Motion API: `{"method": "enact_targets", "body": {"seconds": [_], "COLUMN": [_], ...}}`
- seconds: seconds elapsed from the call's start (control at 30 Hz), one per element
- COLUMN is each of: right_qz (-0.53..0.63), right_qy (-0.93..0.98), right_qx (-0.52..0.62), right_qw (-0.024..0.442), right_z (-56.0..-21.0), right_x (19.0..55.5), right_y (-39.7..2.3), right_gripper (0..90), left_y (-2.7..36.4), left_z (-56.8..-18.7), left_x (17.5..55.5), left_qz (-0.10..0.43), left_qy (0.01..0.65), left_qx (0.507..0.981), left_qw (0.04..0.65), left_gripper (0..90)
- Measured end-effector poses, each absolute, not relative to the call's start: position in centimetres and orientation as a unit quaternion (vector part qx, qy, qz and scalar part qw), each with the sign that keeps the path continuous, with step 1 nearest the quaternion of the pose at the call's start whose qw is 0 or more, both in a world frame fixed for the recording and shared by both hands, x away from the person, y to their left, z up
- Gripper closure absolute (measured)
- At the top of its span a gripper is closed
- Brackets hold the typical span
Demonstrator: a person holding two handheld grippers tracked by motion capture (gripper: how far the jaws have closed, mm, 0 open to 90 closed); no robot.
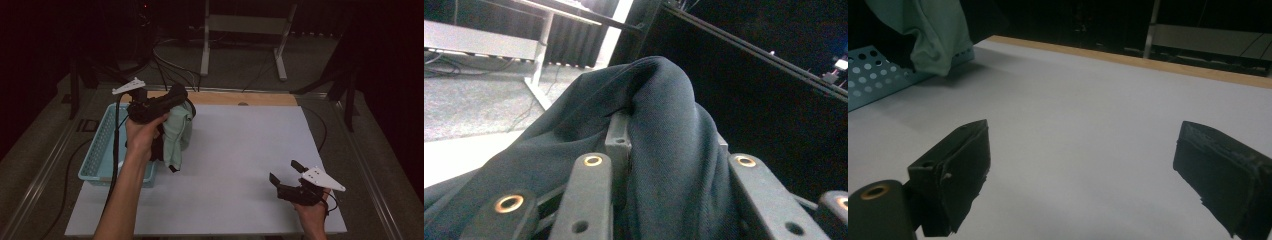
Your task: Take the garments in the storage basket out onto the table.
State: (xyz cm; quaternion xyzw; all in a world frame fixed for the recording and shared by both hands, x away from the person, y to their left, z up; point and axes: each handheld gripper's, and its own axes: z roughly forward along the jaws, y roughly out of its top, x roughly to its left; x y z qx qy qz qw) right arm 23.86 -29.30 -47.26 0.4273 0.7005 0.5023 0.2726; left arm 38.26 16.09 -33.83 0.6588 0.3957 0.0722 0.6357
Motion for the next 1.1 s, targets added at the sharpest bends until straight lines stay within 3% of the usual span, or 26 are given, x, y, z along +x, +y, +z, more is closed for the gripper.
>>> {"method": "enact_targets", "body": {"seconds": [1.1], "right_qz": [0.502], "right_qy": [0.701], "right_qx": [0.427], "right_qw": [0.272], "right_z": [-47.2], "right_x": [23.9], "right_y": [-29.4], "right_gripper": [7.9], "left_y": [12.4], "left_z": [-34.0], "left_x": [38.9], "left_qz": [0.048], "left_qy": [0.375], "left_qx": [0.67], "left_qw": [0.639], "left_gripper": [68.9]}}
